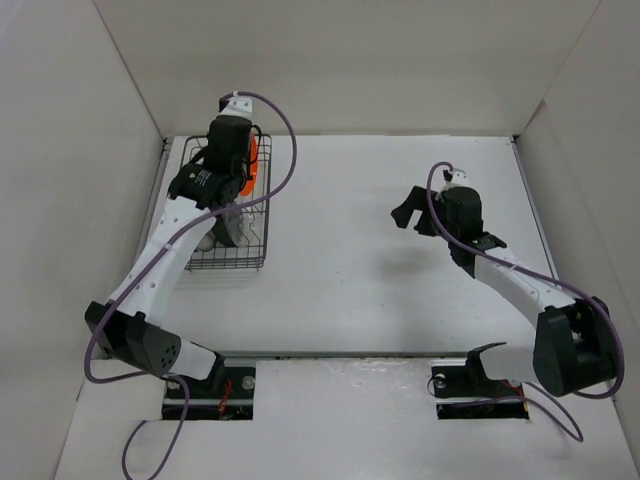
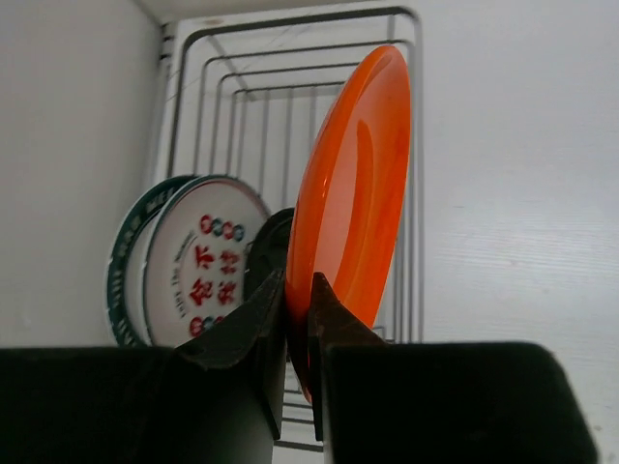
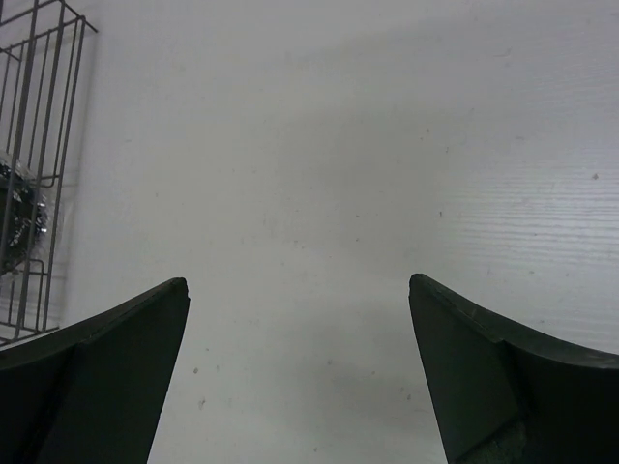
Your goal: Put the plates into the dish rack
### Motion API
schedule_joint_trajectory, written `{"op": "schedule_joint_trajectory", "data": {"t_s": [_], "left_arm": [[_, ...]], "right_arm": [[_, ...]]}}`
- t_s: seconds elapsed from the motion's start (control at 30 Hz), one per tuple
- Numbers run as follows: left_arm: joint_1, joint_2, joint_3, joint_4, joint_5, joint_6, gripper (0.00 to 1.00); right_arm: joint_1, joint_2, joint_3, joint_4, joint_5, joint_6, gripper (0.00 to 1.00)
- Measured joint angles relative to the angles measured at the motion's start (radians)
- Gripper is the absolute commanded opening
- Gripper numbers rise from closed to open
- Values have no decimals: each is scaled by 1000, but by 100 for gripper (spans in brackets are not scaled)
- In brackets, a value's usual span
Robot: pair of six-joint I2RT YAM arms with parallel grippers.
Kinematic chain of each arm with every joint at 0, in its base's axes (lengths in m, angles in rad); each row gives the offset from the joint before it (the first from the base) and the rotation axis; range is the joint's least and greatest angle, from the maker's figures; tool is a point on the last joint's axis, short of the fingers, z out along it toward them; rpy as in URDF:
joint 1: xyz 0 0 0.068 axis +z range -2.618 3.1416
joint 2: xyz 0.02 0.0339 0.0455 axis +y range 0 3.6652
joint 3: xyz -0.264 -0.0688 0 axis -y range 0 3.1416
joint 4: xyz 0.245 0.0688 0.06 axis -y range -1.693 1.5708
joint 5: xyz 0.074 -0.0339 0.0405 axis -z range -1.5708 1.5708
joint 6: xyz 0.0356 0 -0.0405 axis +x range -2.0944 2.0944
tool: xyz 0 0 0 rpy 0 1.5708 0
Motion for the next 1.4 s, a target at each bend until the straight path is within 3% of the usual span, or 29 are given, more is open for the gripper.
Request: {"op": "schedule_joint_trajectory", "data": {"t_s": [0.13, 0.3, 1.0, 1.13, 1.27, 1.3, 1.4], "left_arm": [[30, 25, -32, -8, -104, -13, 0], [69, 79, -69, -2, -124, -13, 0], [89, 130, -231, 20, 5, -44, 0], [89, 129, -259, 19, 37, -47, 22], [89, 129, -267, 16, 65, -42, 49], [89, 129, -265, 13, 75, -43, 63], [89, 129, -246, -18, 98, -33, 79]], "right_arm": [[34, 26, 26, -10, 10, -3, 100], [49, 26, 37, -10, 10, -3, 100], [48, 44, 37, -15, 22, -3, 100], [48, 45, 37, -15, 19, -3, 100], [48, 45, 37, -15, 12, -3, 100], [49, 47, 39, -15, 9, -3, 100], [49, 53, 56, -27, 0, -6, 100]]}}
